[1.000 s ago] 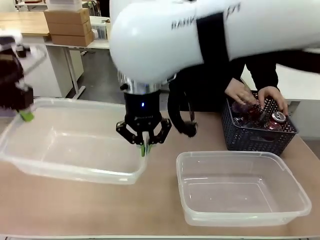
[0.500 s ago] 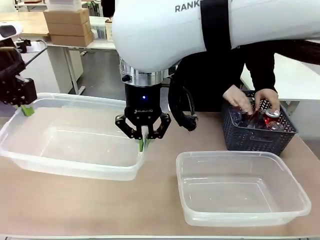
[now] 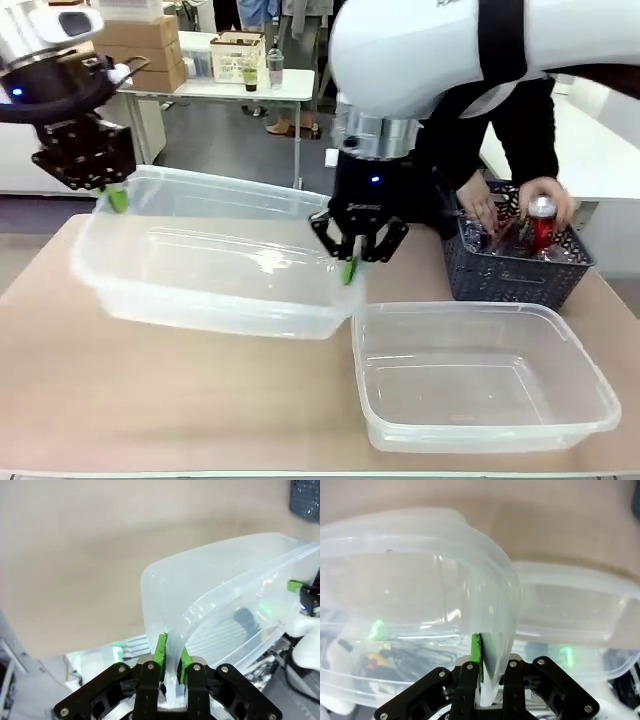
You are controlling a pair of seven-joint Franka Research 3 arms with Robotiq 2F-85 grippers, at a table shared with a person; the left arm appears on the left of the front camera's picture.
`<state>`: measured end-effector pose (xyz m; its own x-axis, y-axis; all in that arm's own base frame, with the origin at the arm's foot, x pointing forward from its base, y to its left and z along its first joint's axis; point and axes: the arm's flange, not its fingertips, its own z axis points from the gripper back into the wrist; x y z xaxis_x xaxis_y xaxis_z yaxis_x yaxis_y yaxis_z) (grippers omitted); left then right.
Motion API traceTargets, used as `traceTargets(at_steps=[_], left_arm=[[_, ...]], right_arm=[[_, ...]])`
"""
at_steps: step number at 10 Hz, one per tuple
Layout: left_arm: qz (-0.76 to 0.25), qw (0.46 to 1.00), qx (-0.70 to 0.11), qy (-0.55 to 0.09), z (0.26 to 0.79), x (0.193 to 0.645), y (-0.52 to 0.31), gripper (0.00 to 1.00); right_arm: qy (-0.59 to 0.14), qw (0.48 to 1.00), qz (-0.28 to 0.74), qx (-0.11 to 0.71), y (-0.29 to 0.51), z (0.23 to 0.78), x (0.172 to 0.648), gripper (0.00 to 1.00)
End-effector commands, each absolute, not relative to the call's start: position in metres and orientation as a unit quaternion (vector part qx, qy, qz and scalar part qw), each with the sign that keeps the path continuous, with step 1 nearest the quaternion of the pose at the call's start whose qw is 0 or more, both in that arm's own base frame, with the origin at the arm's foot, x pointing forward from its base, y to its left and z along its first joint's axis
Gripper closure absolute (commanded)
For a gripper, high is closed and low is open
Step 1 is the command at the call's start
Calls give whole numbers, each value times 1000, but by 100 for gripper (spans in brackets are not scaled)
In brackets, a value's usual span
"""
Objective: Sort the waste into each basket.
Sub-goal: Pick up the Organizing box on the left side of the table and lift it.
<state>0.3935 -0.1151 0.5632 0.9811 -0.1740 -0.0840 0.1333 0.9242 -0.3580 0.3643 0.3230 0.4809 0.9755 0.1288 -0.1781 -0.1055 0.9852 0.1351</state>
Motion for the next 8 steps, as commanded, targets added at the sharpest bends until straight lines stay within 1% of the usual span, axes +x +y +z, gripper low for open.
traceTargets(at_steps=[1,2,4,5,6,8], left_arm=[[-60,976,-189,94,577,427,-161,91],[-64,975,-186,105,571,438,-179,91],[-69,976,-166,119,549,449,-190,91],[-58,978,-162,115,536,455,-190,91],[-64,978,-161,118,520,457,-192,91],[-77,976,-155,135,503,449,-198,91]], right_arm=[[116,980,105,120,274,467,379,94],[117,977,98,150,254,458,393,94],[71,980,70,173,236,458,407,94],[56,977,71,194,227,463,409,94],[60,974,67,206,218,471,409,94],[115,975,46,185,216,487,414,94]])
